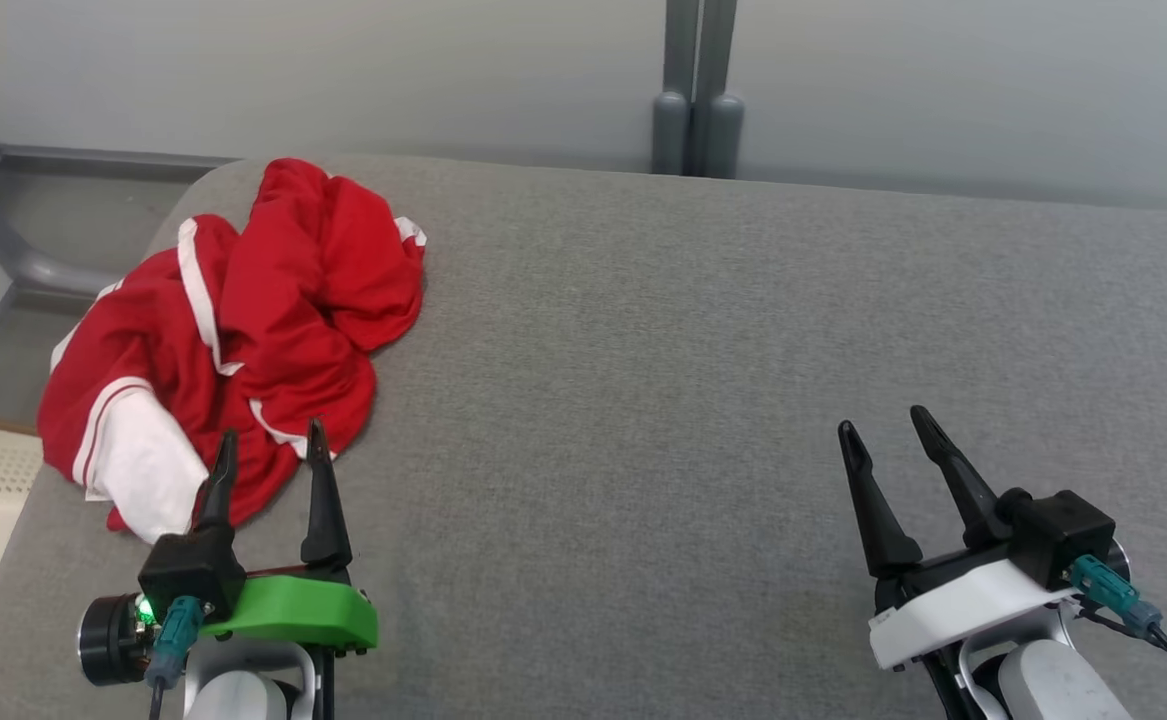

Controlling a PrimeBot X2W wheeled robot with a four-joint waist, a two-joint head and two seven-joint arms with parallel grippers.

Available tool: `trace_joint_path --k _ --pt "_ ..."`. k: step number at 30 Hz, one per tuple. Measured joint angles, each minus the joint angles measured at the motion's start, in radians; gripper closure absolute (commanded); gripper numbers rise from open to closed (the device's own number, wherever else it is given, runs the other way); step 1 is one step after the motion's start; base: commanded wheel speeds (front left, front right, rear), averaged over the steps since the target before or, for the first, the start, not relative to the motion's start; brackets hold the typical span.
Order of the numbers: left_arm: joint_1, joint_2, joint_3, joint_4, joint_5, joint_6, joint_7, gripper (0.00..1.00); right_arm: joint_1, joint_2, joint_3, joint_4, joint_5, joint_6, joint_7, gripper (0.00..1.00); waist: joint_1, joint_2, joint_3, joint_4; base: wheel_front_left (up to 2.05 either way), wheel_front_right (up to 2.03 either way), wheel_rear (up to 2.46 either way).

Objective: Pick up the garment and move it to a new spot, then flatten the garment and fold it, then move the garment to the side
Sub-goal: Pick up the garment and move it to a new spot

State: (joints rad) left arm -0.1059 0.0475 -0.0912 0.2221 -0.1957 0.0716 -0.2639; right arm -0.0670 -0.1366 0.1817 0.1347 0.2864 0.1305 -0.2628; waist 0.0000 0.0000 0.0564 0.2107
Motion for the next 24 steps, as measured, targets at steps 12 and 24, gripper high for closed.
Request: trace_joint_path --k 12,24 --pt "0.001 0.0 0.011 0.001 -0.012 0.007 0.0 0.0 -0.011 -0.021 0.024 0.001 0.007 0.0 0.0 0.0 0.0 0.0 0.012 0.138 0.0 0.0 0.0" --pt "-0.001 0.0 0.03 0.012 -0.01 -0.02 0.0 0.0 -0.011 -0.015 0.031 -0.001 0.01 0.0 0.0 0.0 0.0 0.0 0.002 0.139 0.0 0.0 0.0"
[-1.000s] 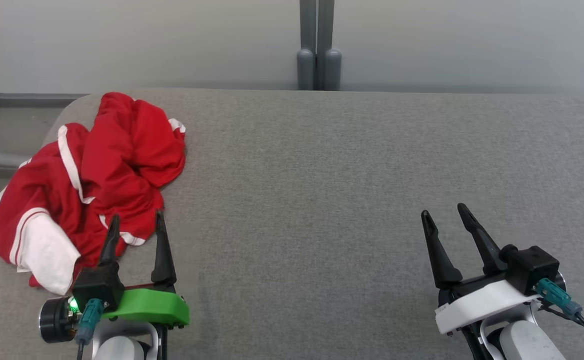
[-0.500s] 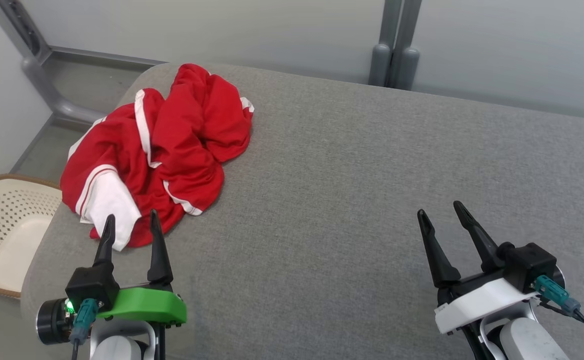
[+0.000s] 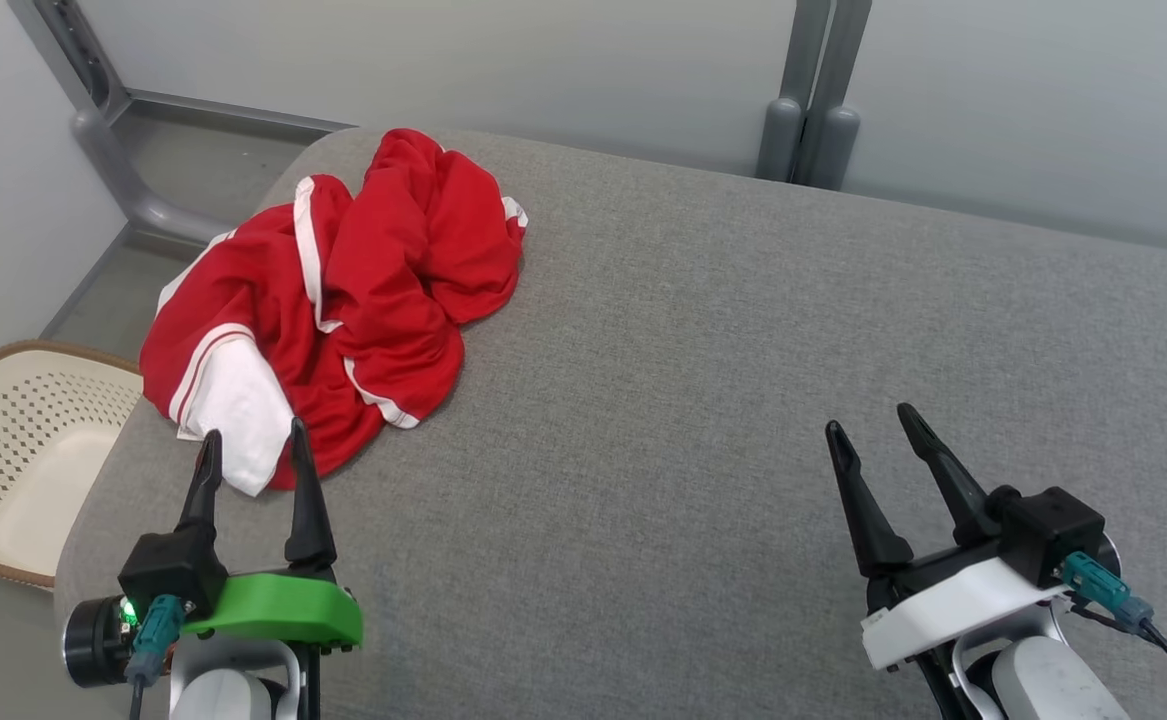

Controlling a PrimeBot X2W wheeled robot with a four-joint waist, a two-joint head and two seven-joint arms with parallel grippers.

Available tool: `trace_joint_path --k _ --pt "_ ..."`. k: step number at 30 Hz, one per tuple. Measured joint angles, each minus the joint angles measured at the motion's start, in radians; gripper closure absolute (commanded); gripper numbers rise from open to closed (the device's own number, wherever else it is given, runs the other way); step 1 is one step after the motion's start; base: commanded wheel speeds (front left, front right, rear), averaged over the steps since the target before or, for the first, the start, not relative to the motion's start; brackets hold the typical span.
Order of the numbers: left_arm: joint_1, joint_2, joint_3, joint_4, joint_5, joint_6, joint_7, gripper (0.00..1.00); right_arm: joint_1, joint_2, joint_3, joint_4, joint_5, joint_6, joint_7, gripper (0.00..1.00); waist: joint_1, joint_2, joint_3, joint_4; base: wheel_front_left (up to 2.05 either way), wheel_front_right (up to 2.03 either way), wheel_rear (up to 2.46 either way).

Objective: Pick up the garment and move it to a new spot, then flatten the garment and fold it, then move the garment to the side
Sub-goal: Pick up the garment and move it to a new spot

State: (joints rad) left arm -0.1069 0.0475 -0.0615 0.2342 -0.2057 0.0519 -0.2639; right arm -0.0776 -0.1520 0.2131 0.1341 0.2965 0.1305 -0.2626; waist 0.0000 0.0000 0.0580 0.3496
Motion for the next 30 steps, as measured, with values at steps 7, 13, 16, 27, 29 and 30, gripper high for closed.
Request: trace_joint_path --k 7,13,16,27,29,30 --pt "-0.118 0.003 0.014 0.045 -0.025 -0.061 0.0 0.0 -0.018 -0.001 -0.005 -0.015 0.001 0.0 0.0 0.0 0.0 0.0 0.029 -0.03 0.0 0.0 0.0" --pt "-0.339 0.056 0.013 0.197 -0.053 -0.108 0.131 0.0 -0.043 0.001 0.011 -0.014 0.006 0.0 0.0 0.0 0.0 0.0 0.051 -0.071 0.0 0.0 0.0" --pt "-0.444 0.087 0.025 0.269 -0.074 -0.119 0.195 0.0 -0.064 0.002 0.017 -0.018 0.008 0.0 0.0 0.0 0.0 0.0 0.062 -0.099 0.0 0.0 0.0" --pt "-0.708 0.224 0.05 0.615 -0.114 -0.137 0.453 0.0 -0.136 -0.001 0.064 -0.021 0.019 0.0 0.0 0.0 0.0 0.0 0.119 -0.233 0.0 0.0 0.0" --pt "-0.733 0.248 0.052 0.672 -0.114 -0.137 0.481 0.0 -0.146 0.0 0.07 -0.022 0.021 0.0 0.0 0.0 0.0 0.0 0.132 -0.262 0.0 0.0 0.0" --pt "-0.74 0.257 0.051 0.699 -0.116 -0.137 0.5 0.0 -0.151 0.002 0.074 -0.022 0.022 0.0 0.0 0.0 0.0 0.0 0.137 -0.274 0.0 0.0 0.0"
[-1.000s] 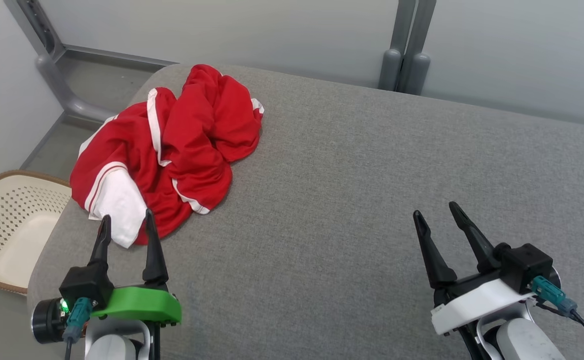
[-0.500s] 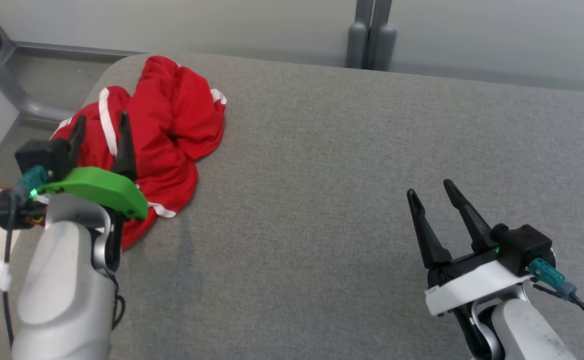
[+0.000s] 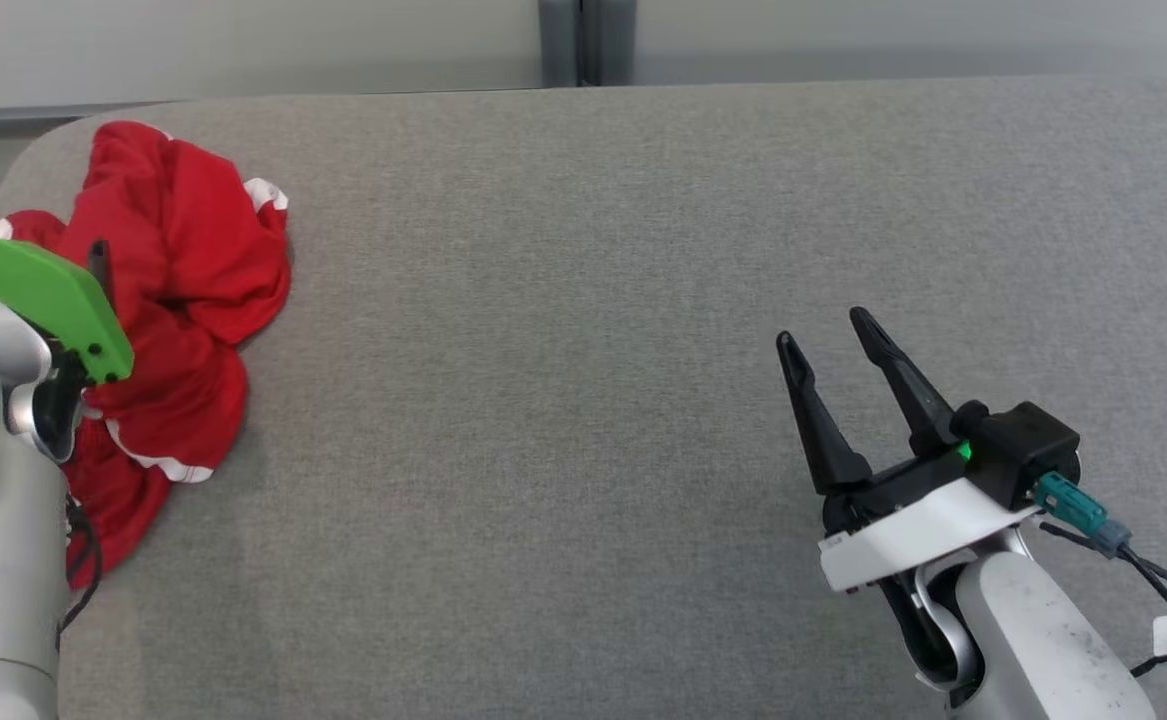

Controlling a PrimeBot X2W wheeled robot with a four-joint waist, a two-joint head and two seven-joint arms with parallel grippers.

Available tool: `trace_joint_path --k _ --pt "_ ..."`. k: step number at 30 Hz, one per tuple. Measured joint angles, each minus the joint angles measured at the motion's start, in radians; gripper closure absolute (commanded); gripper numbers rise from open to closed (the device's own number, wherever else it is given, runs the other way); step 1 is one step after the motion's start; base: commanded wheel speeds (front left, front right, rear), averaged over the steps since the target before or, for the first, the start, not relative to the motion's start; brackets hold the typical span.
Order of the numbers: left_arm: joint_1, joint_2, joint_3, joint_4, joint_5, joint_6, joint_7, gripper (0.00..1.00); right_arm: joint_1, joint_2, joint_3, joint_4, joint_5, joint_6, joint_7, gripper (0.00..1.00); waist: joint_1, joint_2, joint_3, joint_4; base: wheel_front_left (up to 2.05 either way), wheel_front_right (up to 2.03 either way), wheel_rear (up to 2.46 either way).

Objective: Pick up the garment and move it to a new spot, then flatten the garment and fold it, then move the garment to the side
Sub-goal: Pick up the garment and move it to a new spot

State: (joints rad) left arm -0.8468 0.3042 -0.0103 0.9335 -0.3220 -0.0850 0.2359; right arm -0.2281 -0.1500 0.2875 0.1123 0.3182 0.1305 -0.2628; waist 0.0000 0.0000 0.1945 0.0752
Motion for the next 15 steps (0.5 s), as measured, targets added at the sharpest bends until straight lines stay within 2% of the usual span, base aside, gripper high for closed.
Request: trace_joint_path --k 5,8,12,13,14,15 --pt "-0.021 0.034 -0.001 0.13 -0.01 -0.003 0.091 0.0 -0.008 0.009 0.005 0.0 0.008 0.0 0.0 0.0 0.0 0.0 0.027 -0.068 0.0 0.0 0.0" --pt "-0.025 0.046 -0.001 0.192 -0.01 0.014 0.131 0.0 -0.009 0.012 0.006 0.002 0.013 0.0 0.0 0.0 0.0 0.0 0.038 -0.103 0.0 0.0 0.0" --pt "-0.027 0.054 -0.002 0.236 -0.013 0.03 0.137 0.0 -0.009 0.014 0.008 0.006 0.015 0.0 0.0 0.0 0.0 0.0 0.048 -0.136 0.0 0.0 0.0" --pt "-0.028 0.056 -0.002 0.244 -0.013 0.033 0.135 0.11 -0.009 0.015 0.008 0.007 0.015 0.0 0.0 0.0 0.0 0.0 0.049 -0.142 0.0 0.0 0.0" --pt "-0.028 0.056 -0.004 0.25 -0.013 0.034 0.132 0.11 -0.009 0.015 0.008 0.007 0.015 0.0 0.0 0.0 0.0 0.0 0.049 -0.145 0.0 0.0 0.0" --pt "-0.03 0.056 -0.006 0.255 -0.013 0.034 0.126 0.75 -0.009 0.015 0.008 0.008 0.015 0.0 0.0 0.0 0.0 0.0 0.048 -0.147 0.0 0.0 0.0"
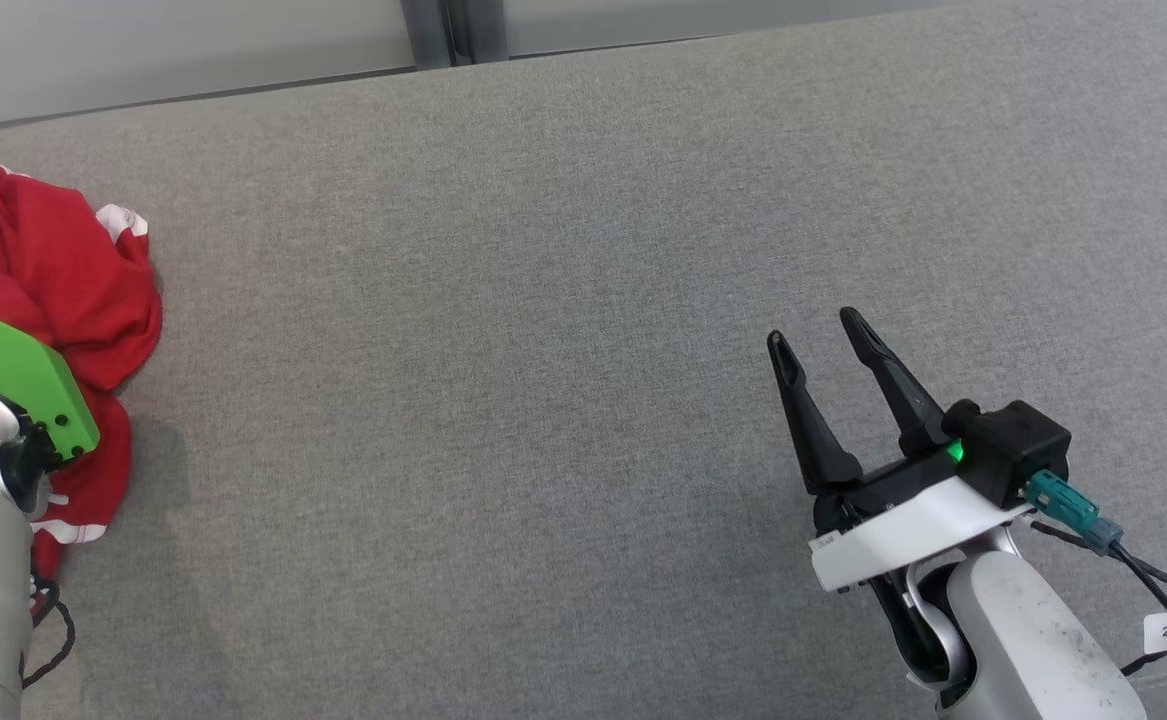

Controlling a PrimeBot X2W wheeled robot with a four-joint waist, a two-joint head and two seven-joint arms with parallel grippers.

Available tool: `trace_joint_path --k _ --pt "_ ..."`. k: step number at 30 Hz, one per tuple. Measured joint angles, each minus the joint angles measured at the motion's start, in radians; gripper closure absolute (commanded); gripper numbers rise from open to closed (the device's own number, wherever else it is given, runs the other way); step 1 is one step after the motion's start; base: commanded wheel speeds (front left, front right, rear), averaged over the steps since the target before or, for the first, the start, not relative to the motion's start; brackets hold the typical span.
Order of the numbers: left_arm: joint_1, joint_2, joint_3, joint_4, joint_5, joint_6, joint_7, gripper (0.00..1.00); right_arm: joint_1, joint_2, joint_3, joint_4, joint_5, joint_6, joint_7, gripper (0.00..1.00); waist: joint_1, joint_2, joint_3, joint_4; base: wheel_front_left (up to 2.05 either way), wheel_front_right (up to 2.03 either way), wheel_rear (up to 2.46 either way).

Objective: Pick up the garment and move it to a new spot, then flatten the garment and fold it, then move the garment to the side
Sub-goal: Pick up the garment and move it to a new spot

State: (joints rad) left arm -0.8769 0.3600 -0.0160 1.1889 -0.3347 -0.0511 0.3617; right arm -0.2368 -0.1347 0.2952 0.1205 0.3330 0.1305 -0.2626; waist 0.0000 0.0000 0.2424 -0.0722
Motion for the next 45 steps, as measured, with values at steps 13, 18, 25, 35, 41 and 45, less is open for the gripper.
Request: trace_joint_path --k 13,18,25,35,41,45 --pt "-0.024 0.0 -0.068 -0.001 0.029 -0.037 -0.109 1.0 0.028 0.0 0.002 0.019 0.0 0.0 0.0 0.0 0.0 0.0 -0.067 0.017 0.0 0.0 0.0" --pt "-0.033 -0.002 -0.1 -0.057 0.039 -0.055 -0.194 1.0 0.061 0.003 -0.003 0.022 0.0 0.0 0.0 0.0 0.0 0.0 -0.118 0.018 0.0 0.0 0.0" --pt "-0.042 -0.052 -0.153 -0.185 0.032 -0.072 -0.246 1.0 0.093 0.0 -0.03 0.024 -0.004 0.0 0.0 0.0 0.0 0.0 -0.174 0.005 0.0 0.0 0.0" --pt "0.056 -0.139 -0.221 -0.49 -0.101 -0.078 -0.195 1.0 0.116 0.001 -0.033 0.029 -0.01 0.0 0.0 0.0 0.0 0.0 -0.215 -0.08 0.0 0.0 0.0" --pt "0.221 -0.222 -0.235 -0.635 -0.175 -0.071 -0.162 1.0 0.123 -0.002 -0.037 0.03 -0.01 0.0 0.0 0.0 0.0 0.0 -0.229 -0.155 0.0 0.0 0.0" --pt "0.329 -0.279 -0.251 -0.672 -0.214 -0.049 -0.196 1.0 0.123 -0.005 -0.034 0.032 -0.009 0.0 0.0 0.0 0.0 0.0 -0.231 -0.208 0.0 0.0 0.0"
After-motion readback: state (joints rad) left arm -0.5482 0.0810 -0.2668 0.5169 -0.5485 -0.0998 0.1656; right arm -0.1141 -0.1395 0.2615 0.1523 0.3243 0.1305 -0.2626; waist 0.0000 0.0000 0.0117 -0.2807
